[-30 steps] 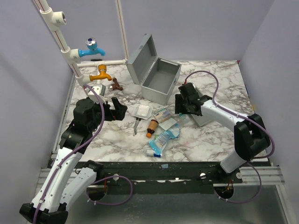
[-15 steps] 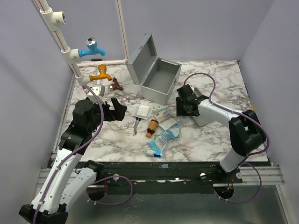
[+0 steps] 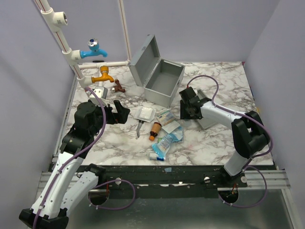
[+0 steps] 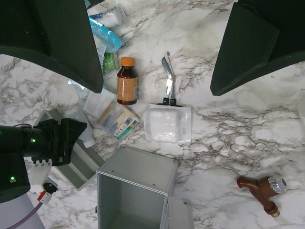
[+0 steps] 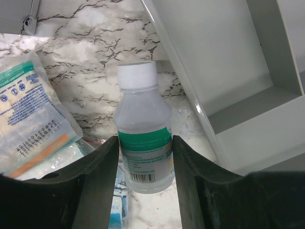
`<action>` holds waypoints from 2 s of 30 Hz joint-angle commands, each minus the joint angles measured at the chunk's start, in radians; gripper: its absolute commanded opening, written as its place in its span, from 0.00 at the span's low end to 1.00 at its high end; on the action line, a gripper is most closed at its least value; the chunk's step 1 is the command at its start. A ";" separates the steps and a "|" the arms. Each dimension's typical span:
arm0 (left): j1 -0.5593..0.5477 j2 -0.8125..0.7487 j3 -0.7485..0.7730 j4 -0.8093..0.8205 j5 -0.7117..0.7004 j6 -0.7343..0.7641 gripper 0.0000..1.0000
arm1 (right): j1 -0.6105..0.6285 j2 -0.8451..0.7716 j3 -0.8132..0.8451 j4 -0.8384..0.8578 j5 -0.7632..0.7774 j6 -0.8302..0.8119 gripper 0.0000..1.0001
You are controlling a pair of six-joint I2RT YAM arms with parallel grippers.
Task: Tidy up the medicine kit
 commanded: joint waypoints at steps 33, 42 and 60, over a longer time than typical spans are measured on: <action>-0.022 -0.007 -0.012 -0.014 -0.029 0.008 0.99 | -0.002 0.112 0.012 0.026 -0.023 0.029 0.25; -0.022 -0.015 -0.013 -0.016 -0.030 0.008 0.99 | -0.002 0.018 0.058 -0.027 -0.004 0.017 0.13; -0.027 -0.020 -0.013 -0.014 -0.030 0.007 0.98 | -0.002 -0.065 0.170 -0.084 0.124 -0.061 0.10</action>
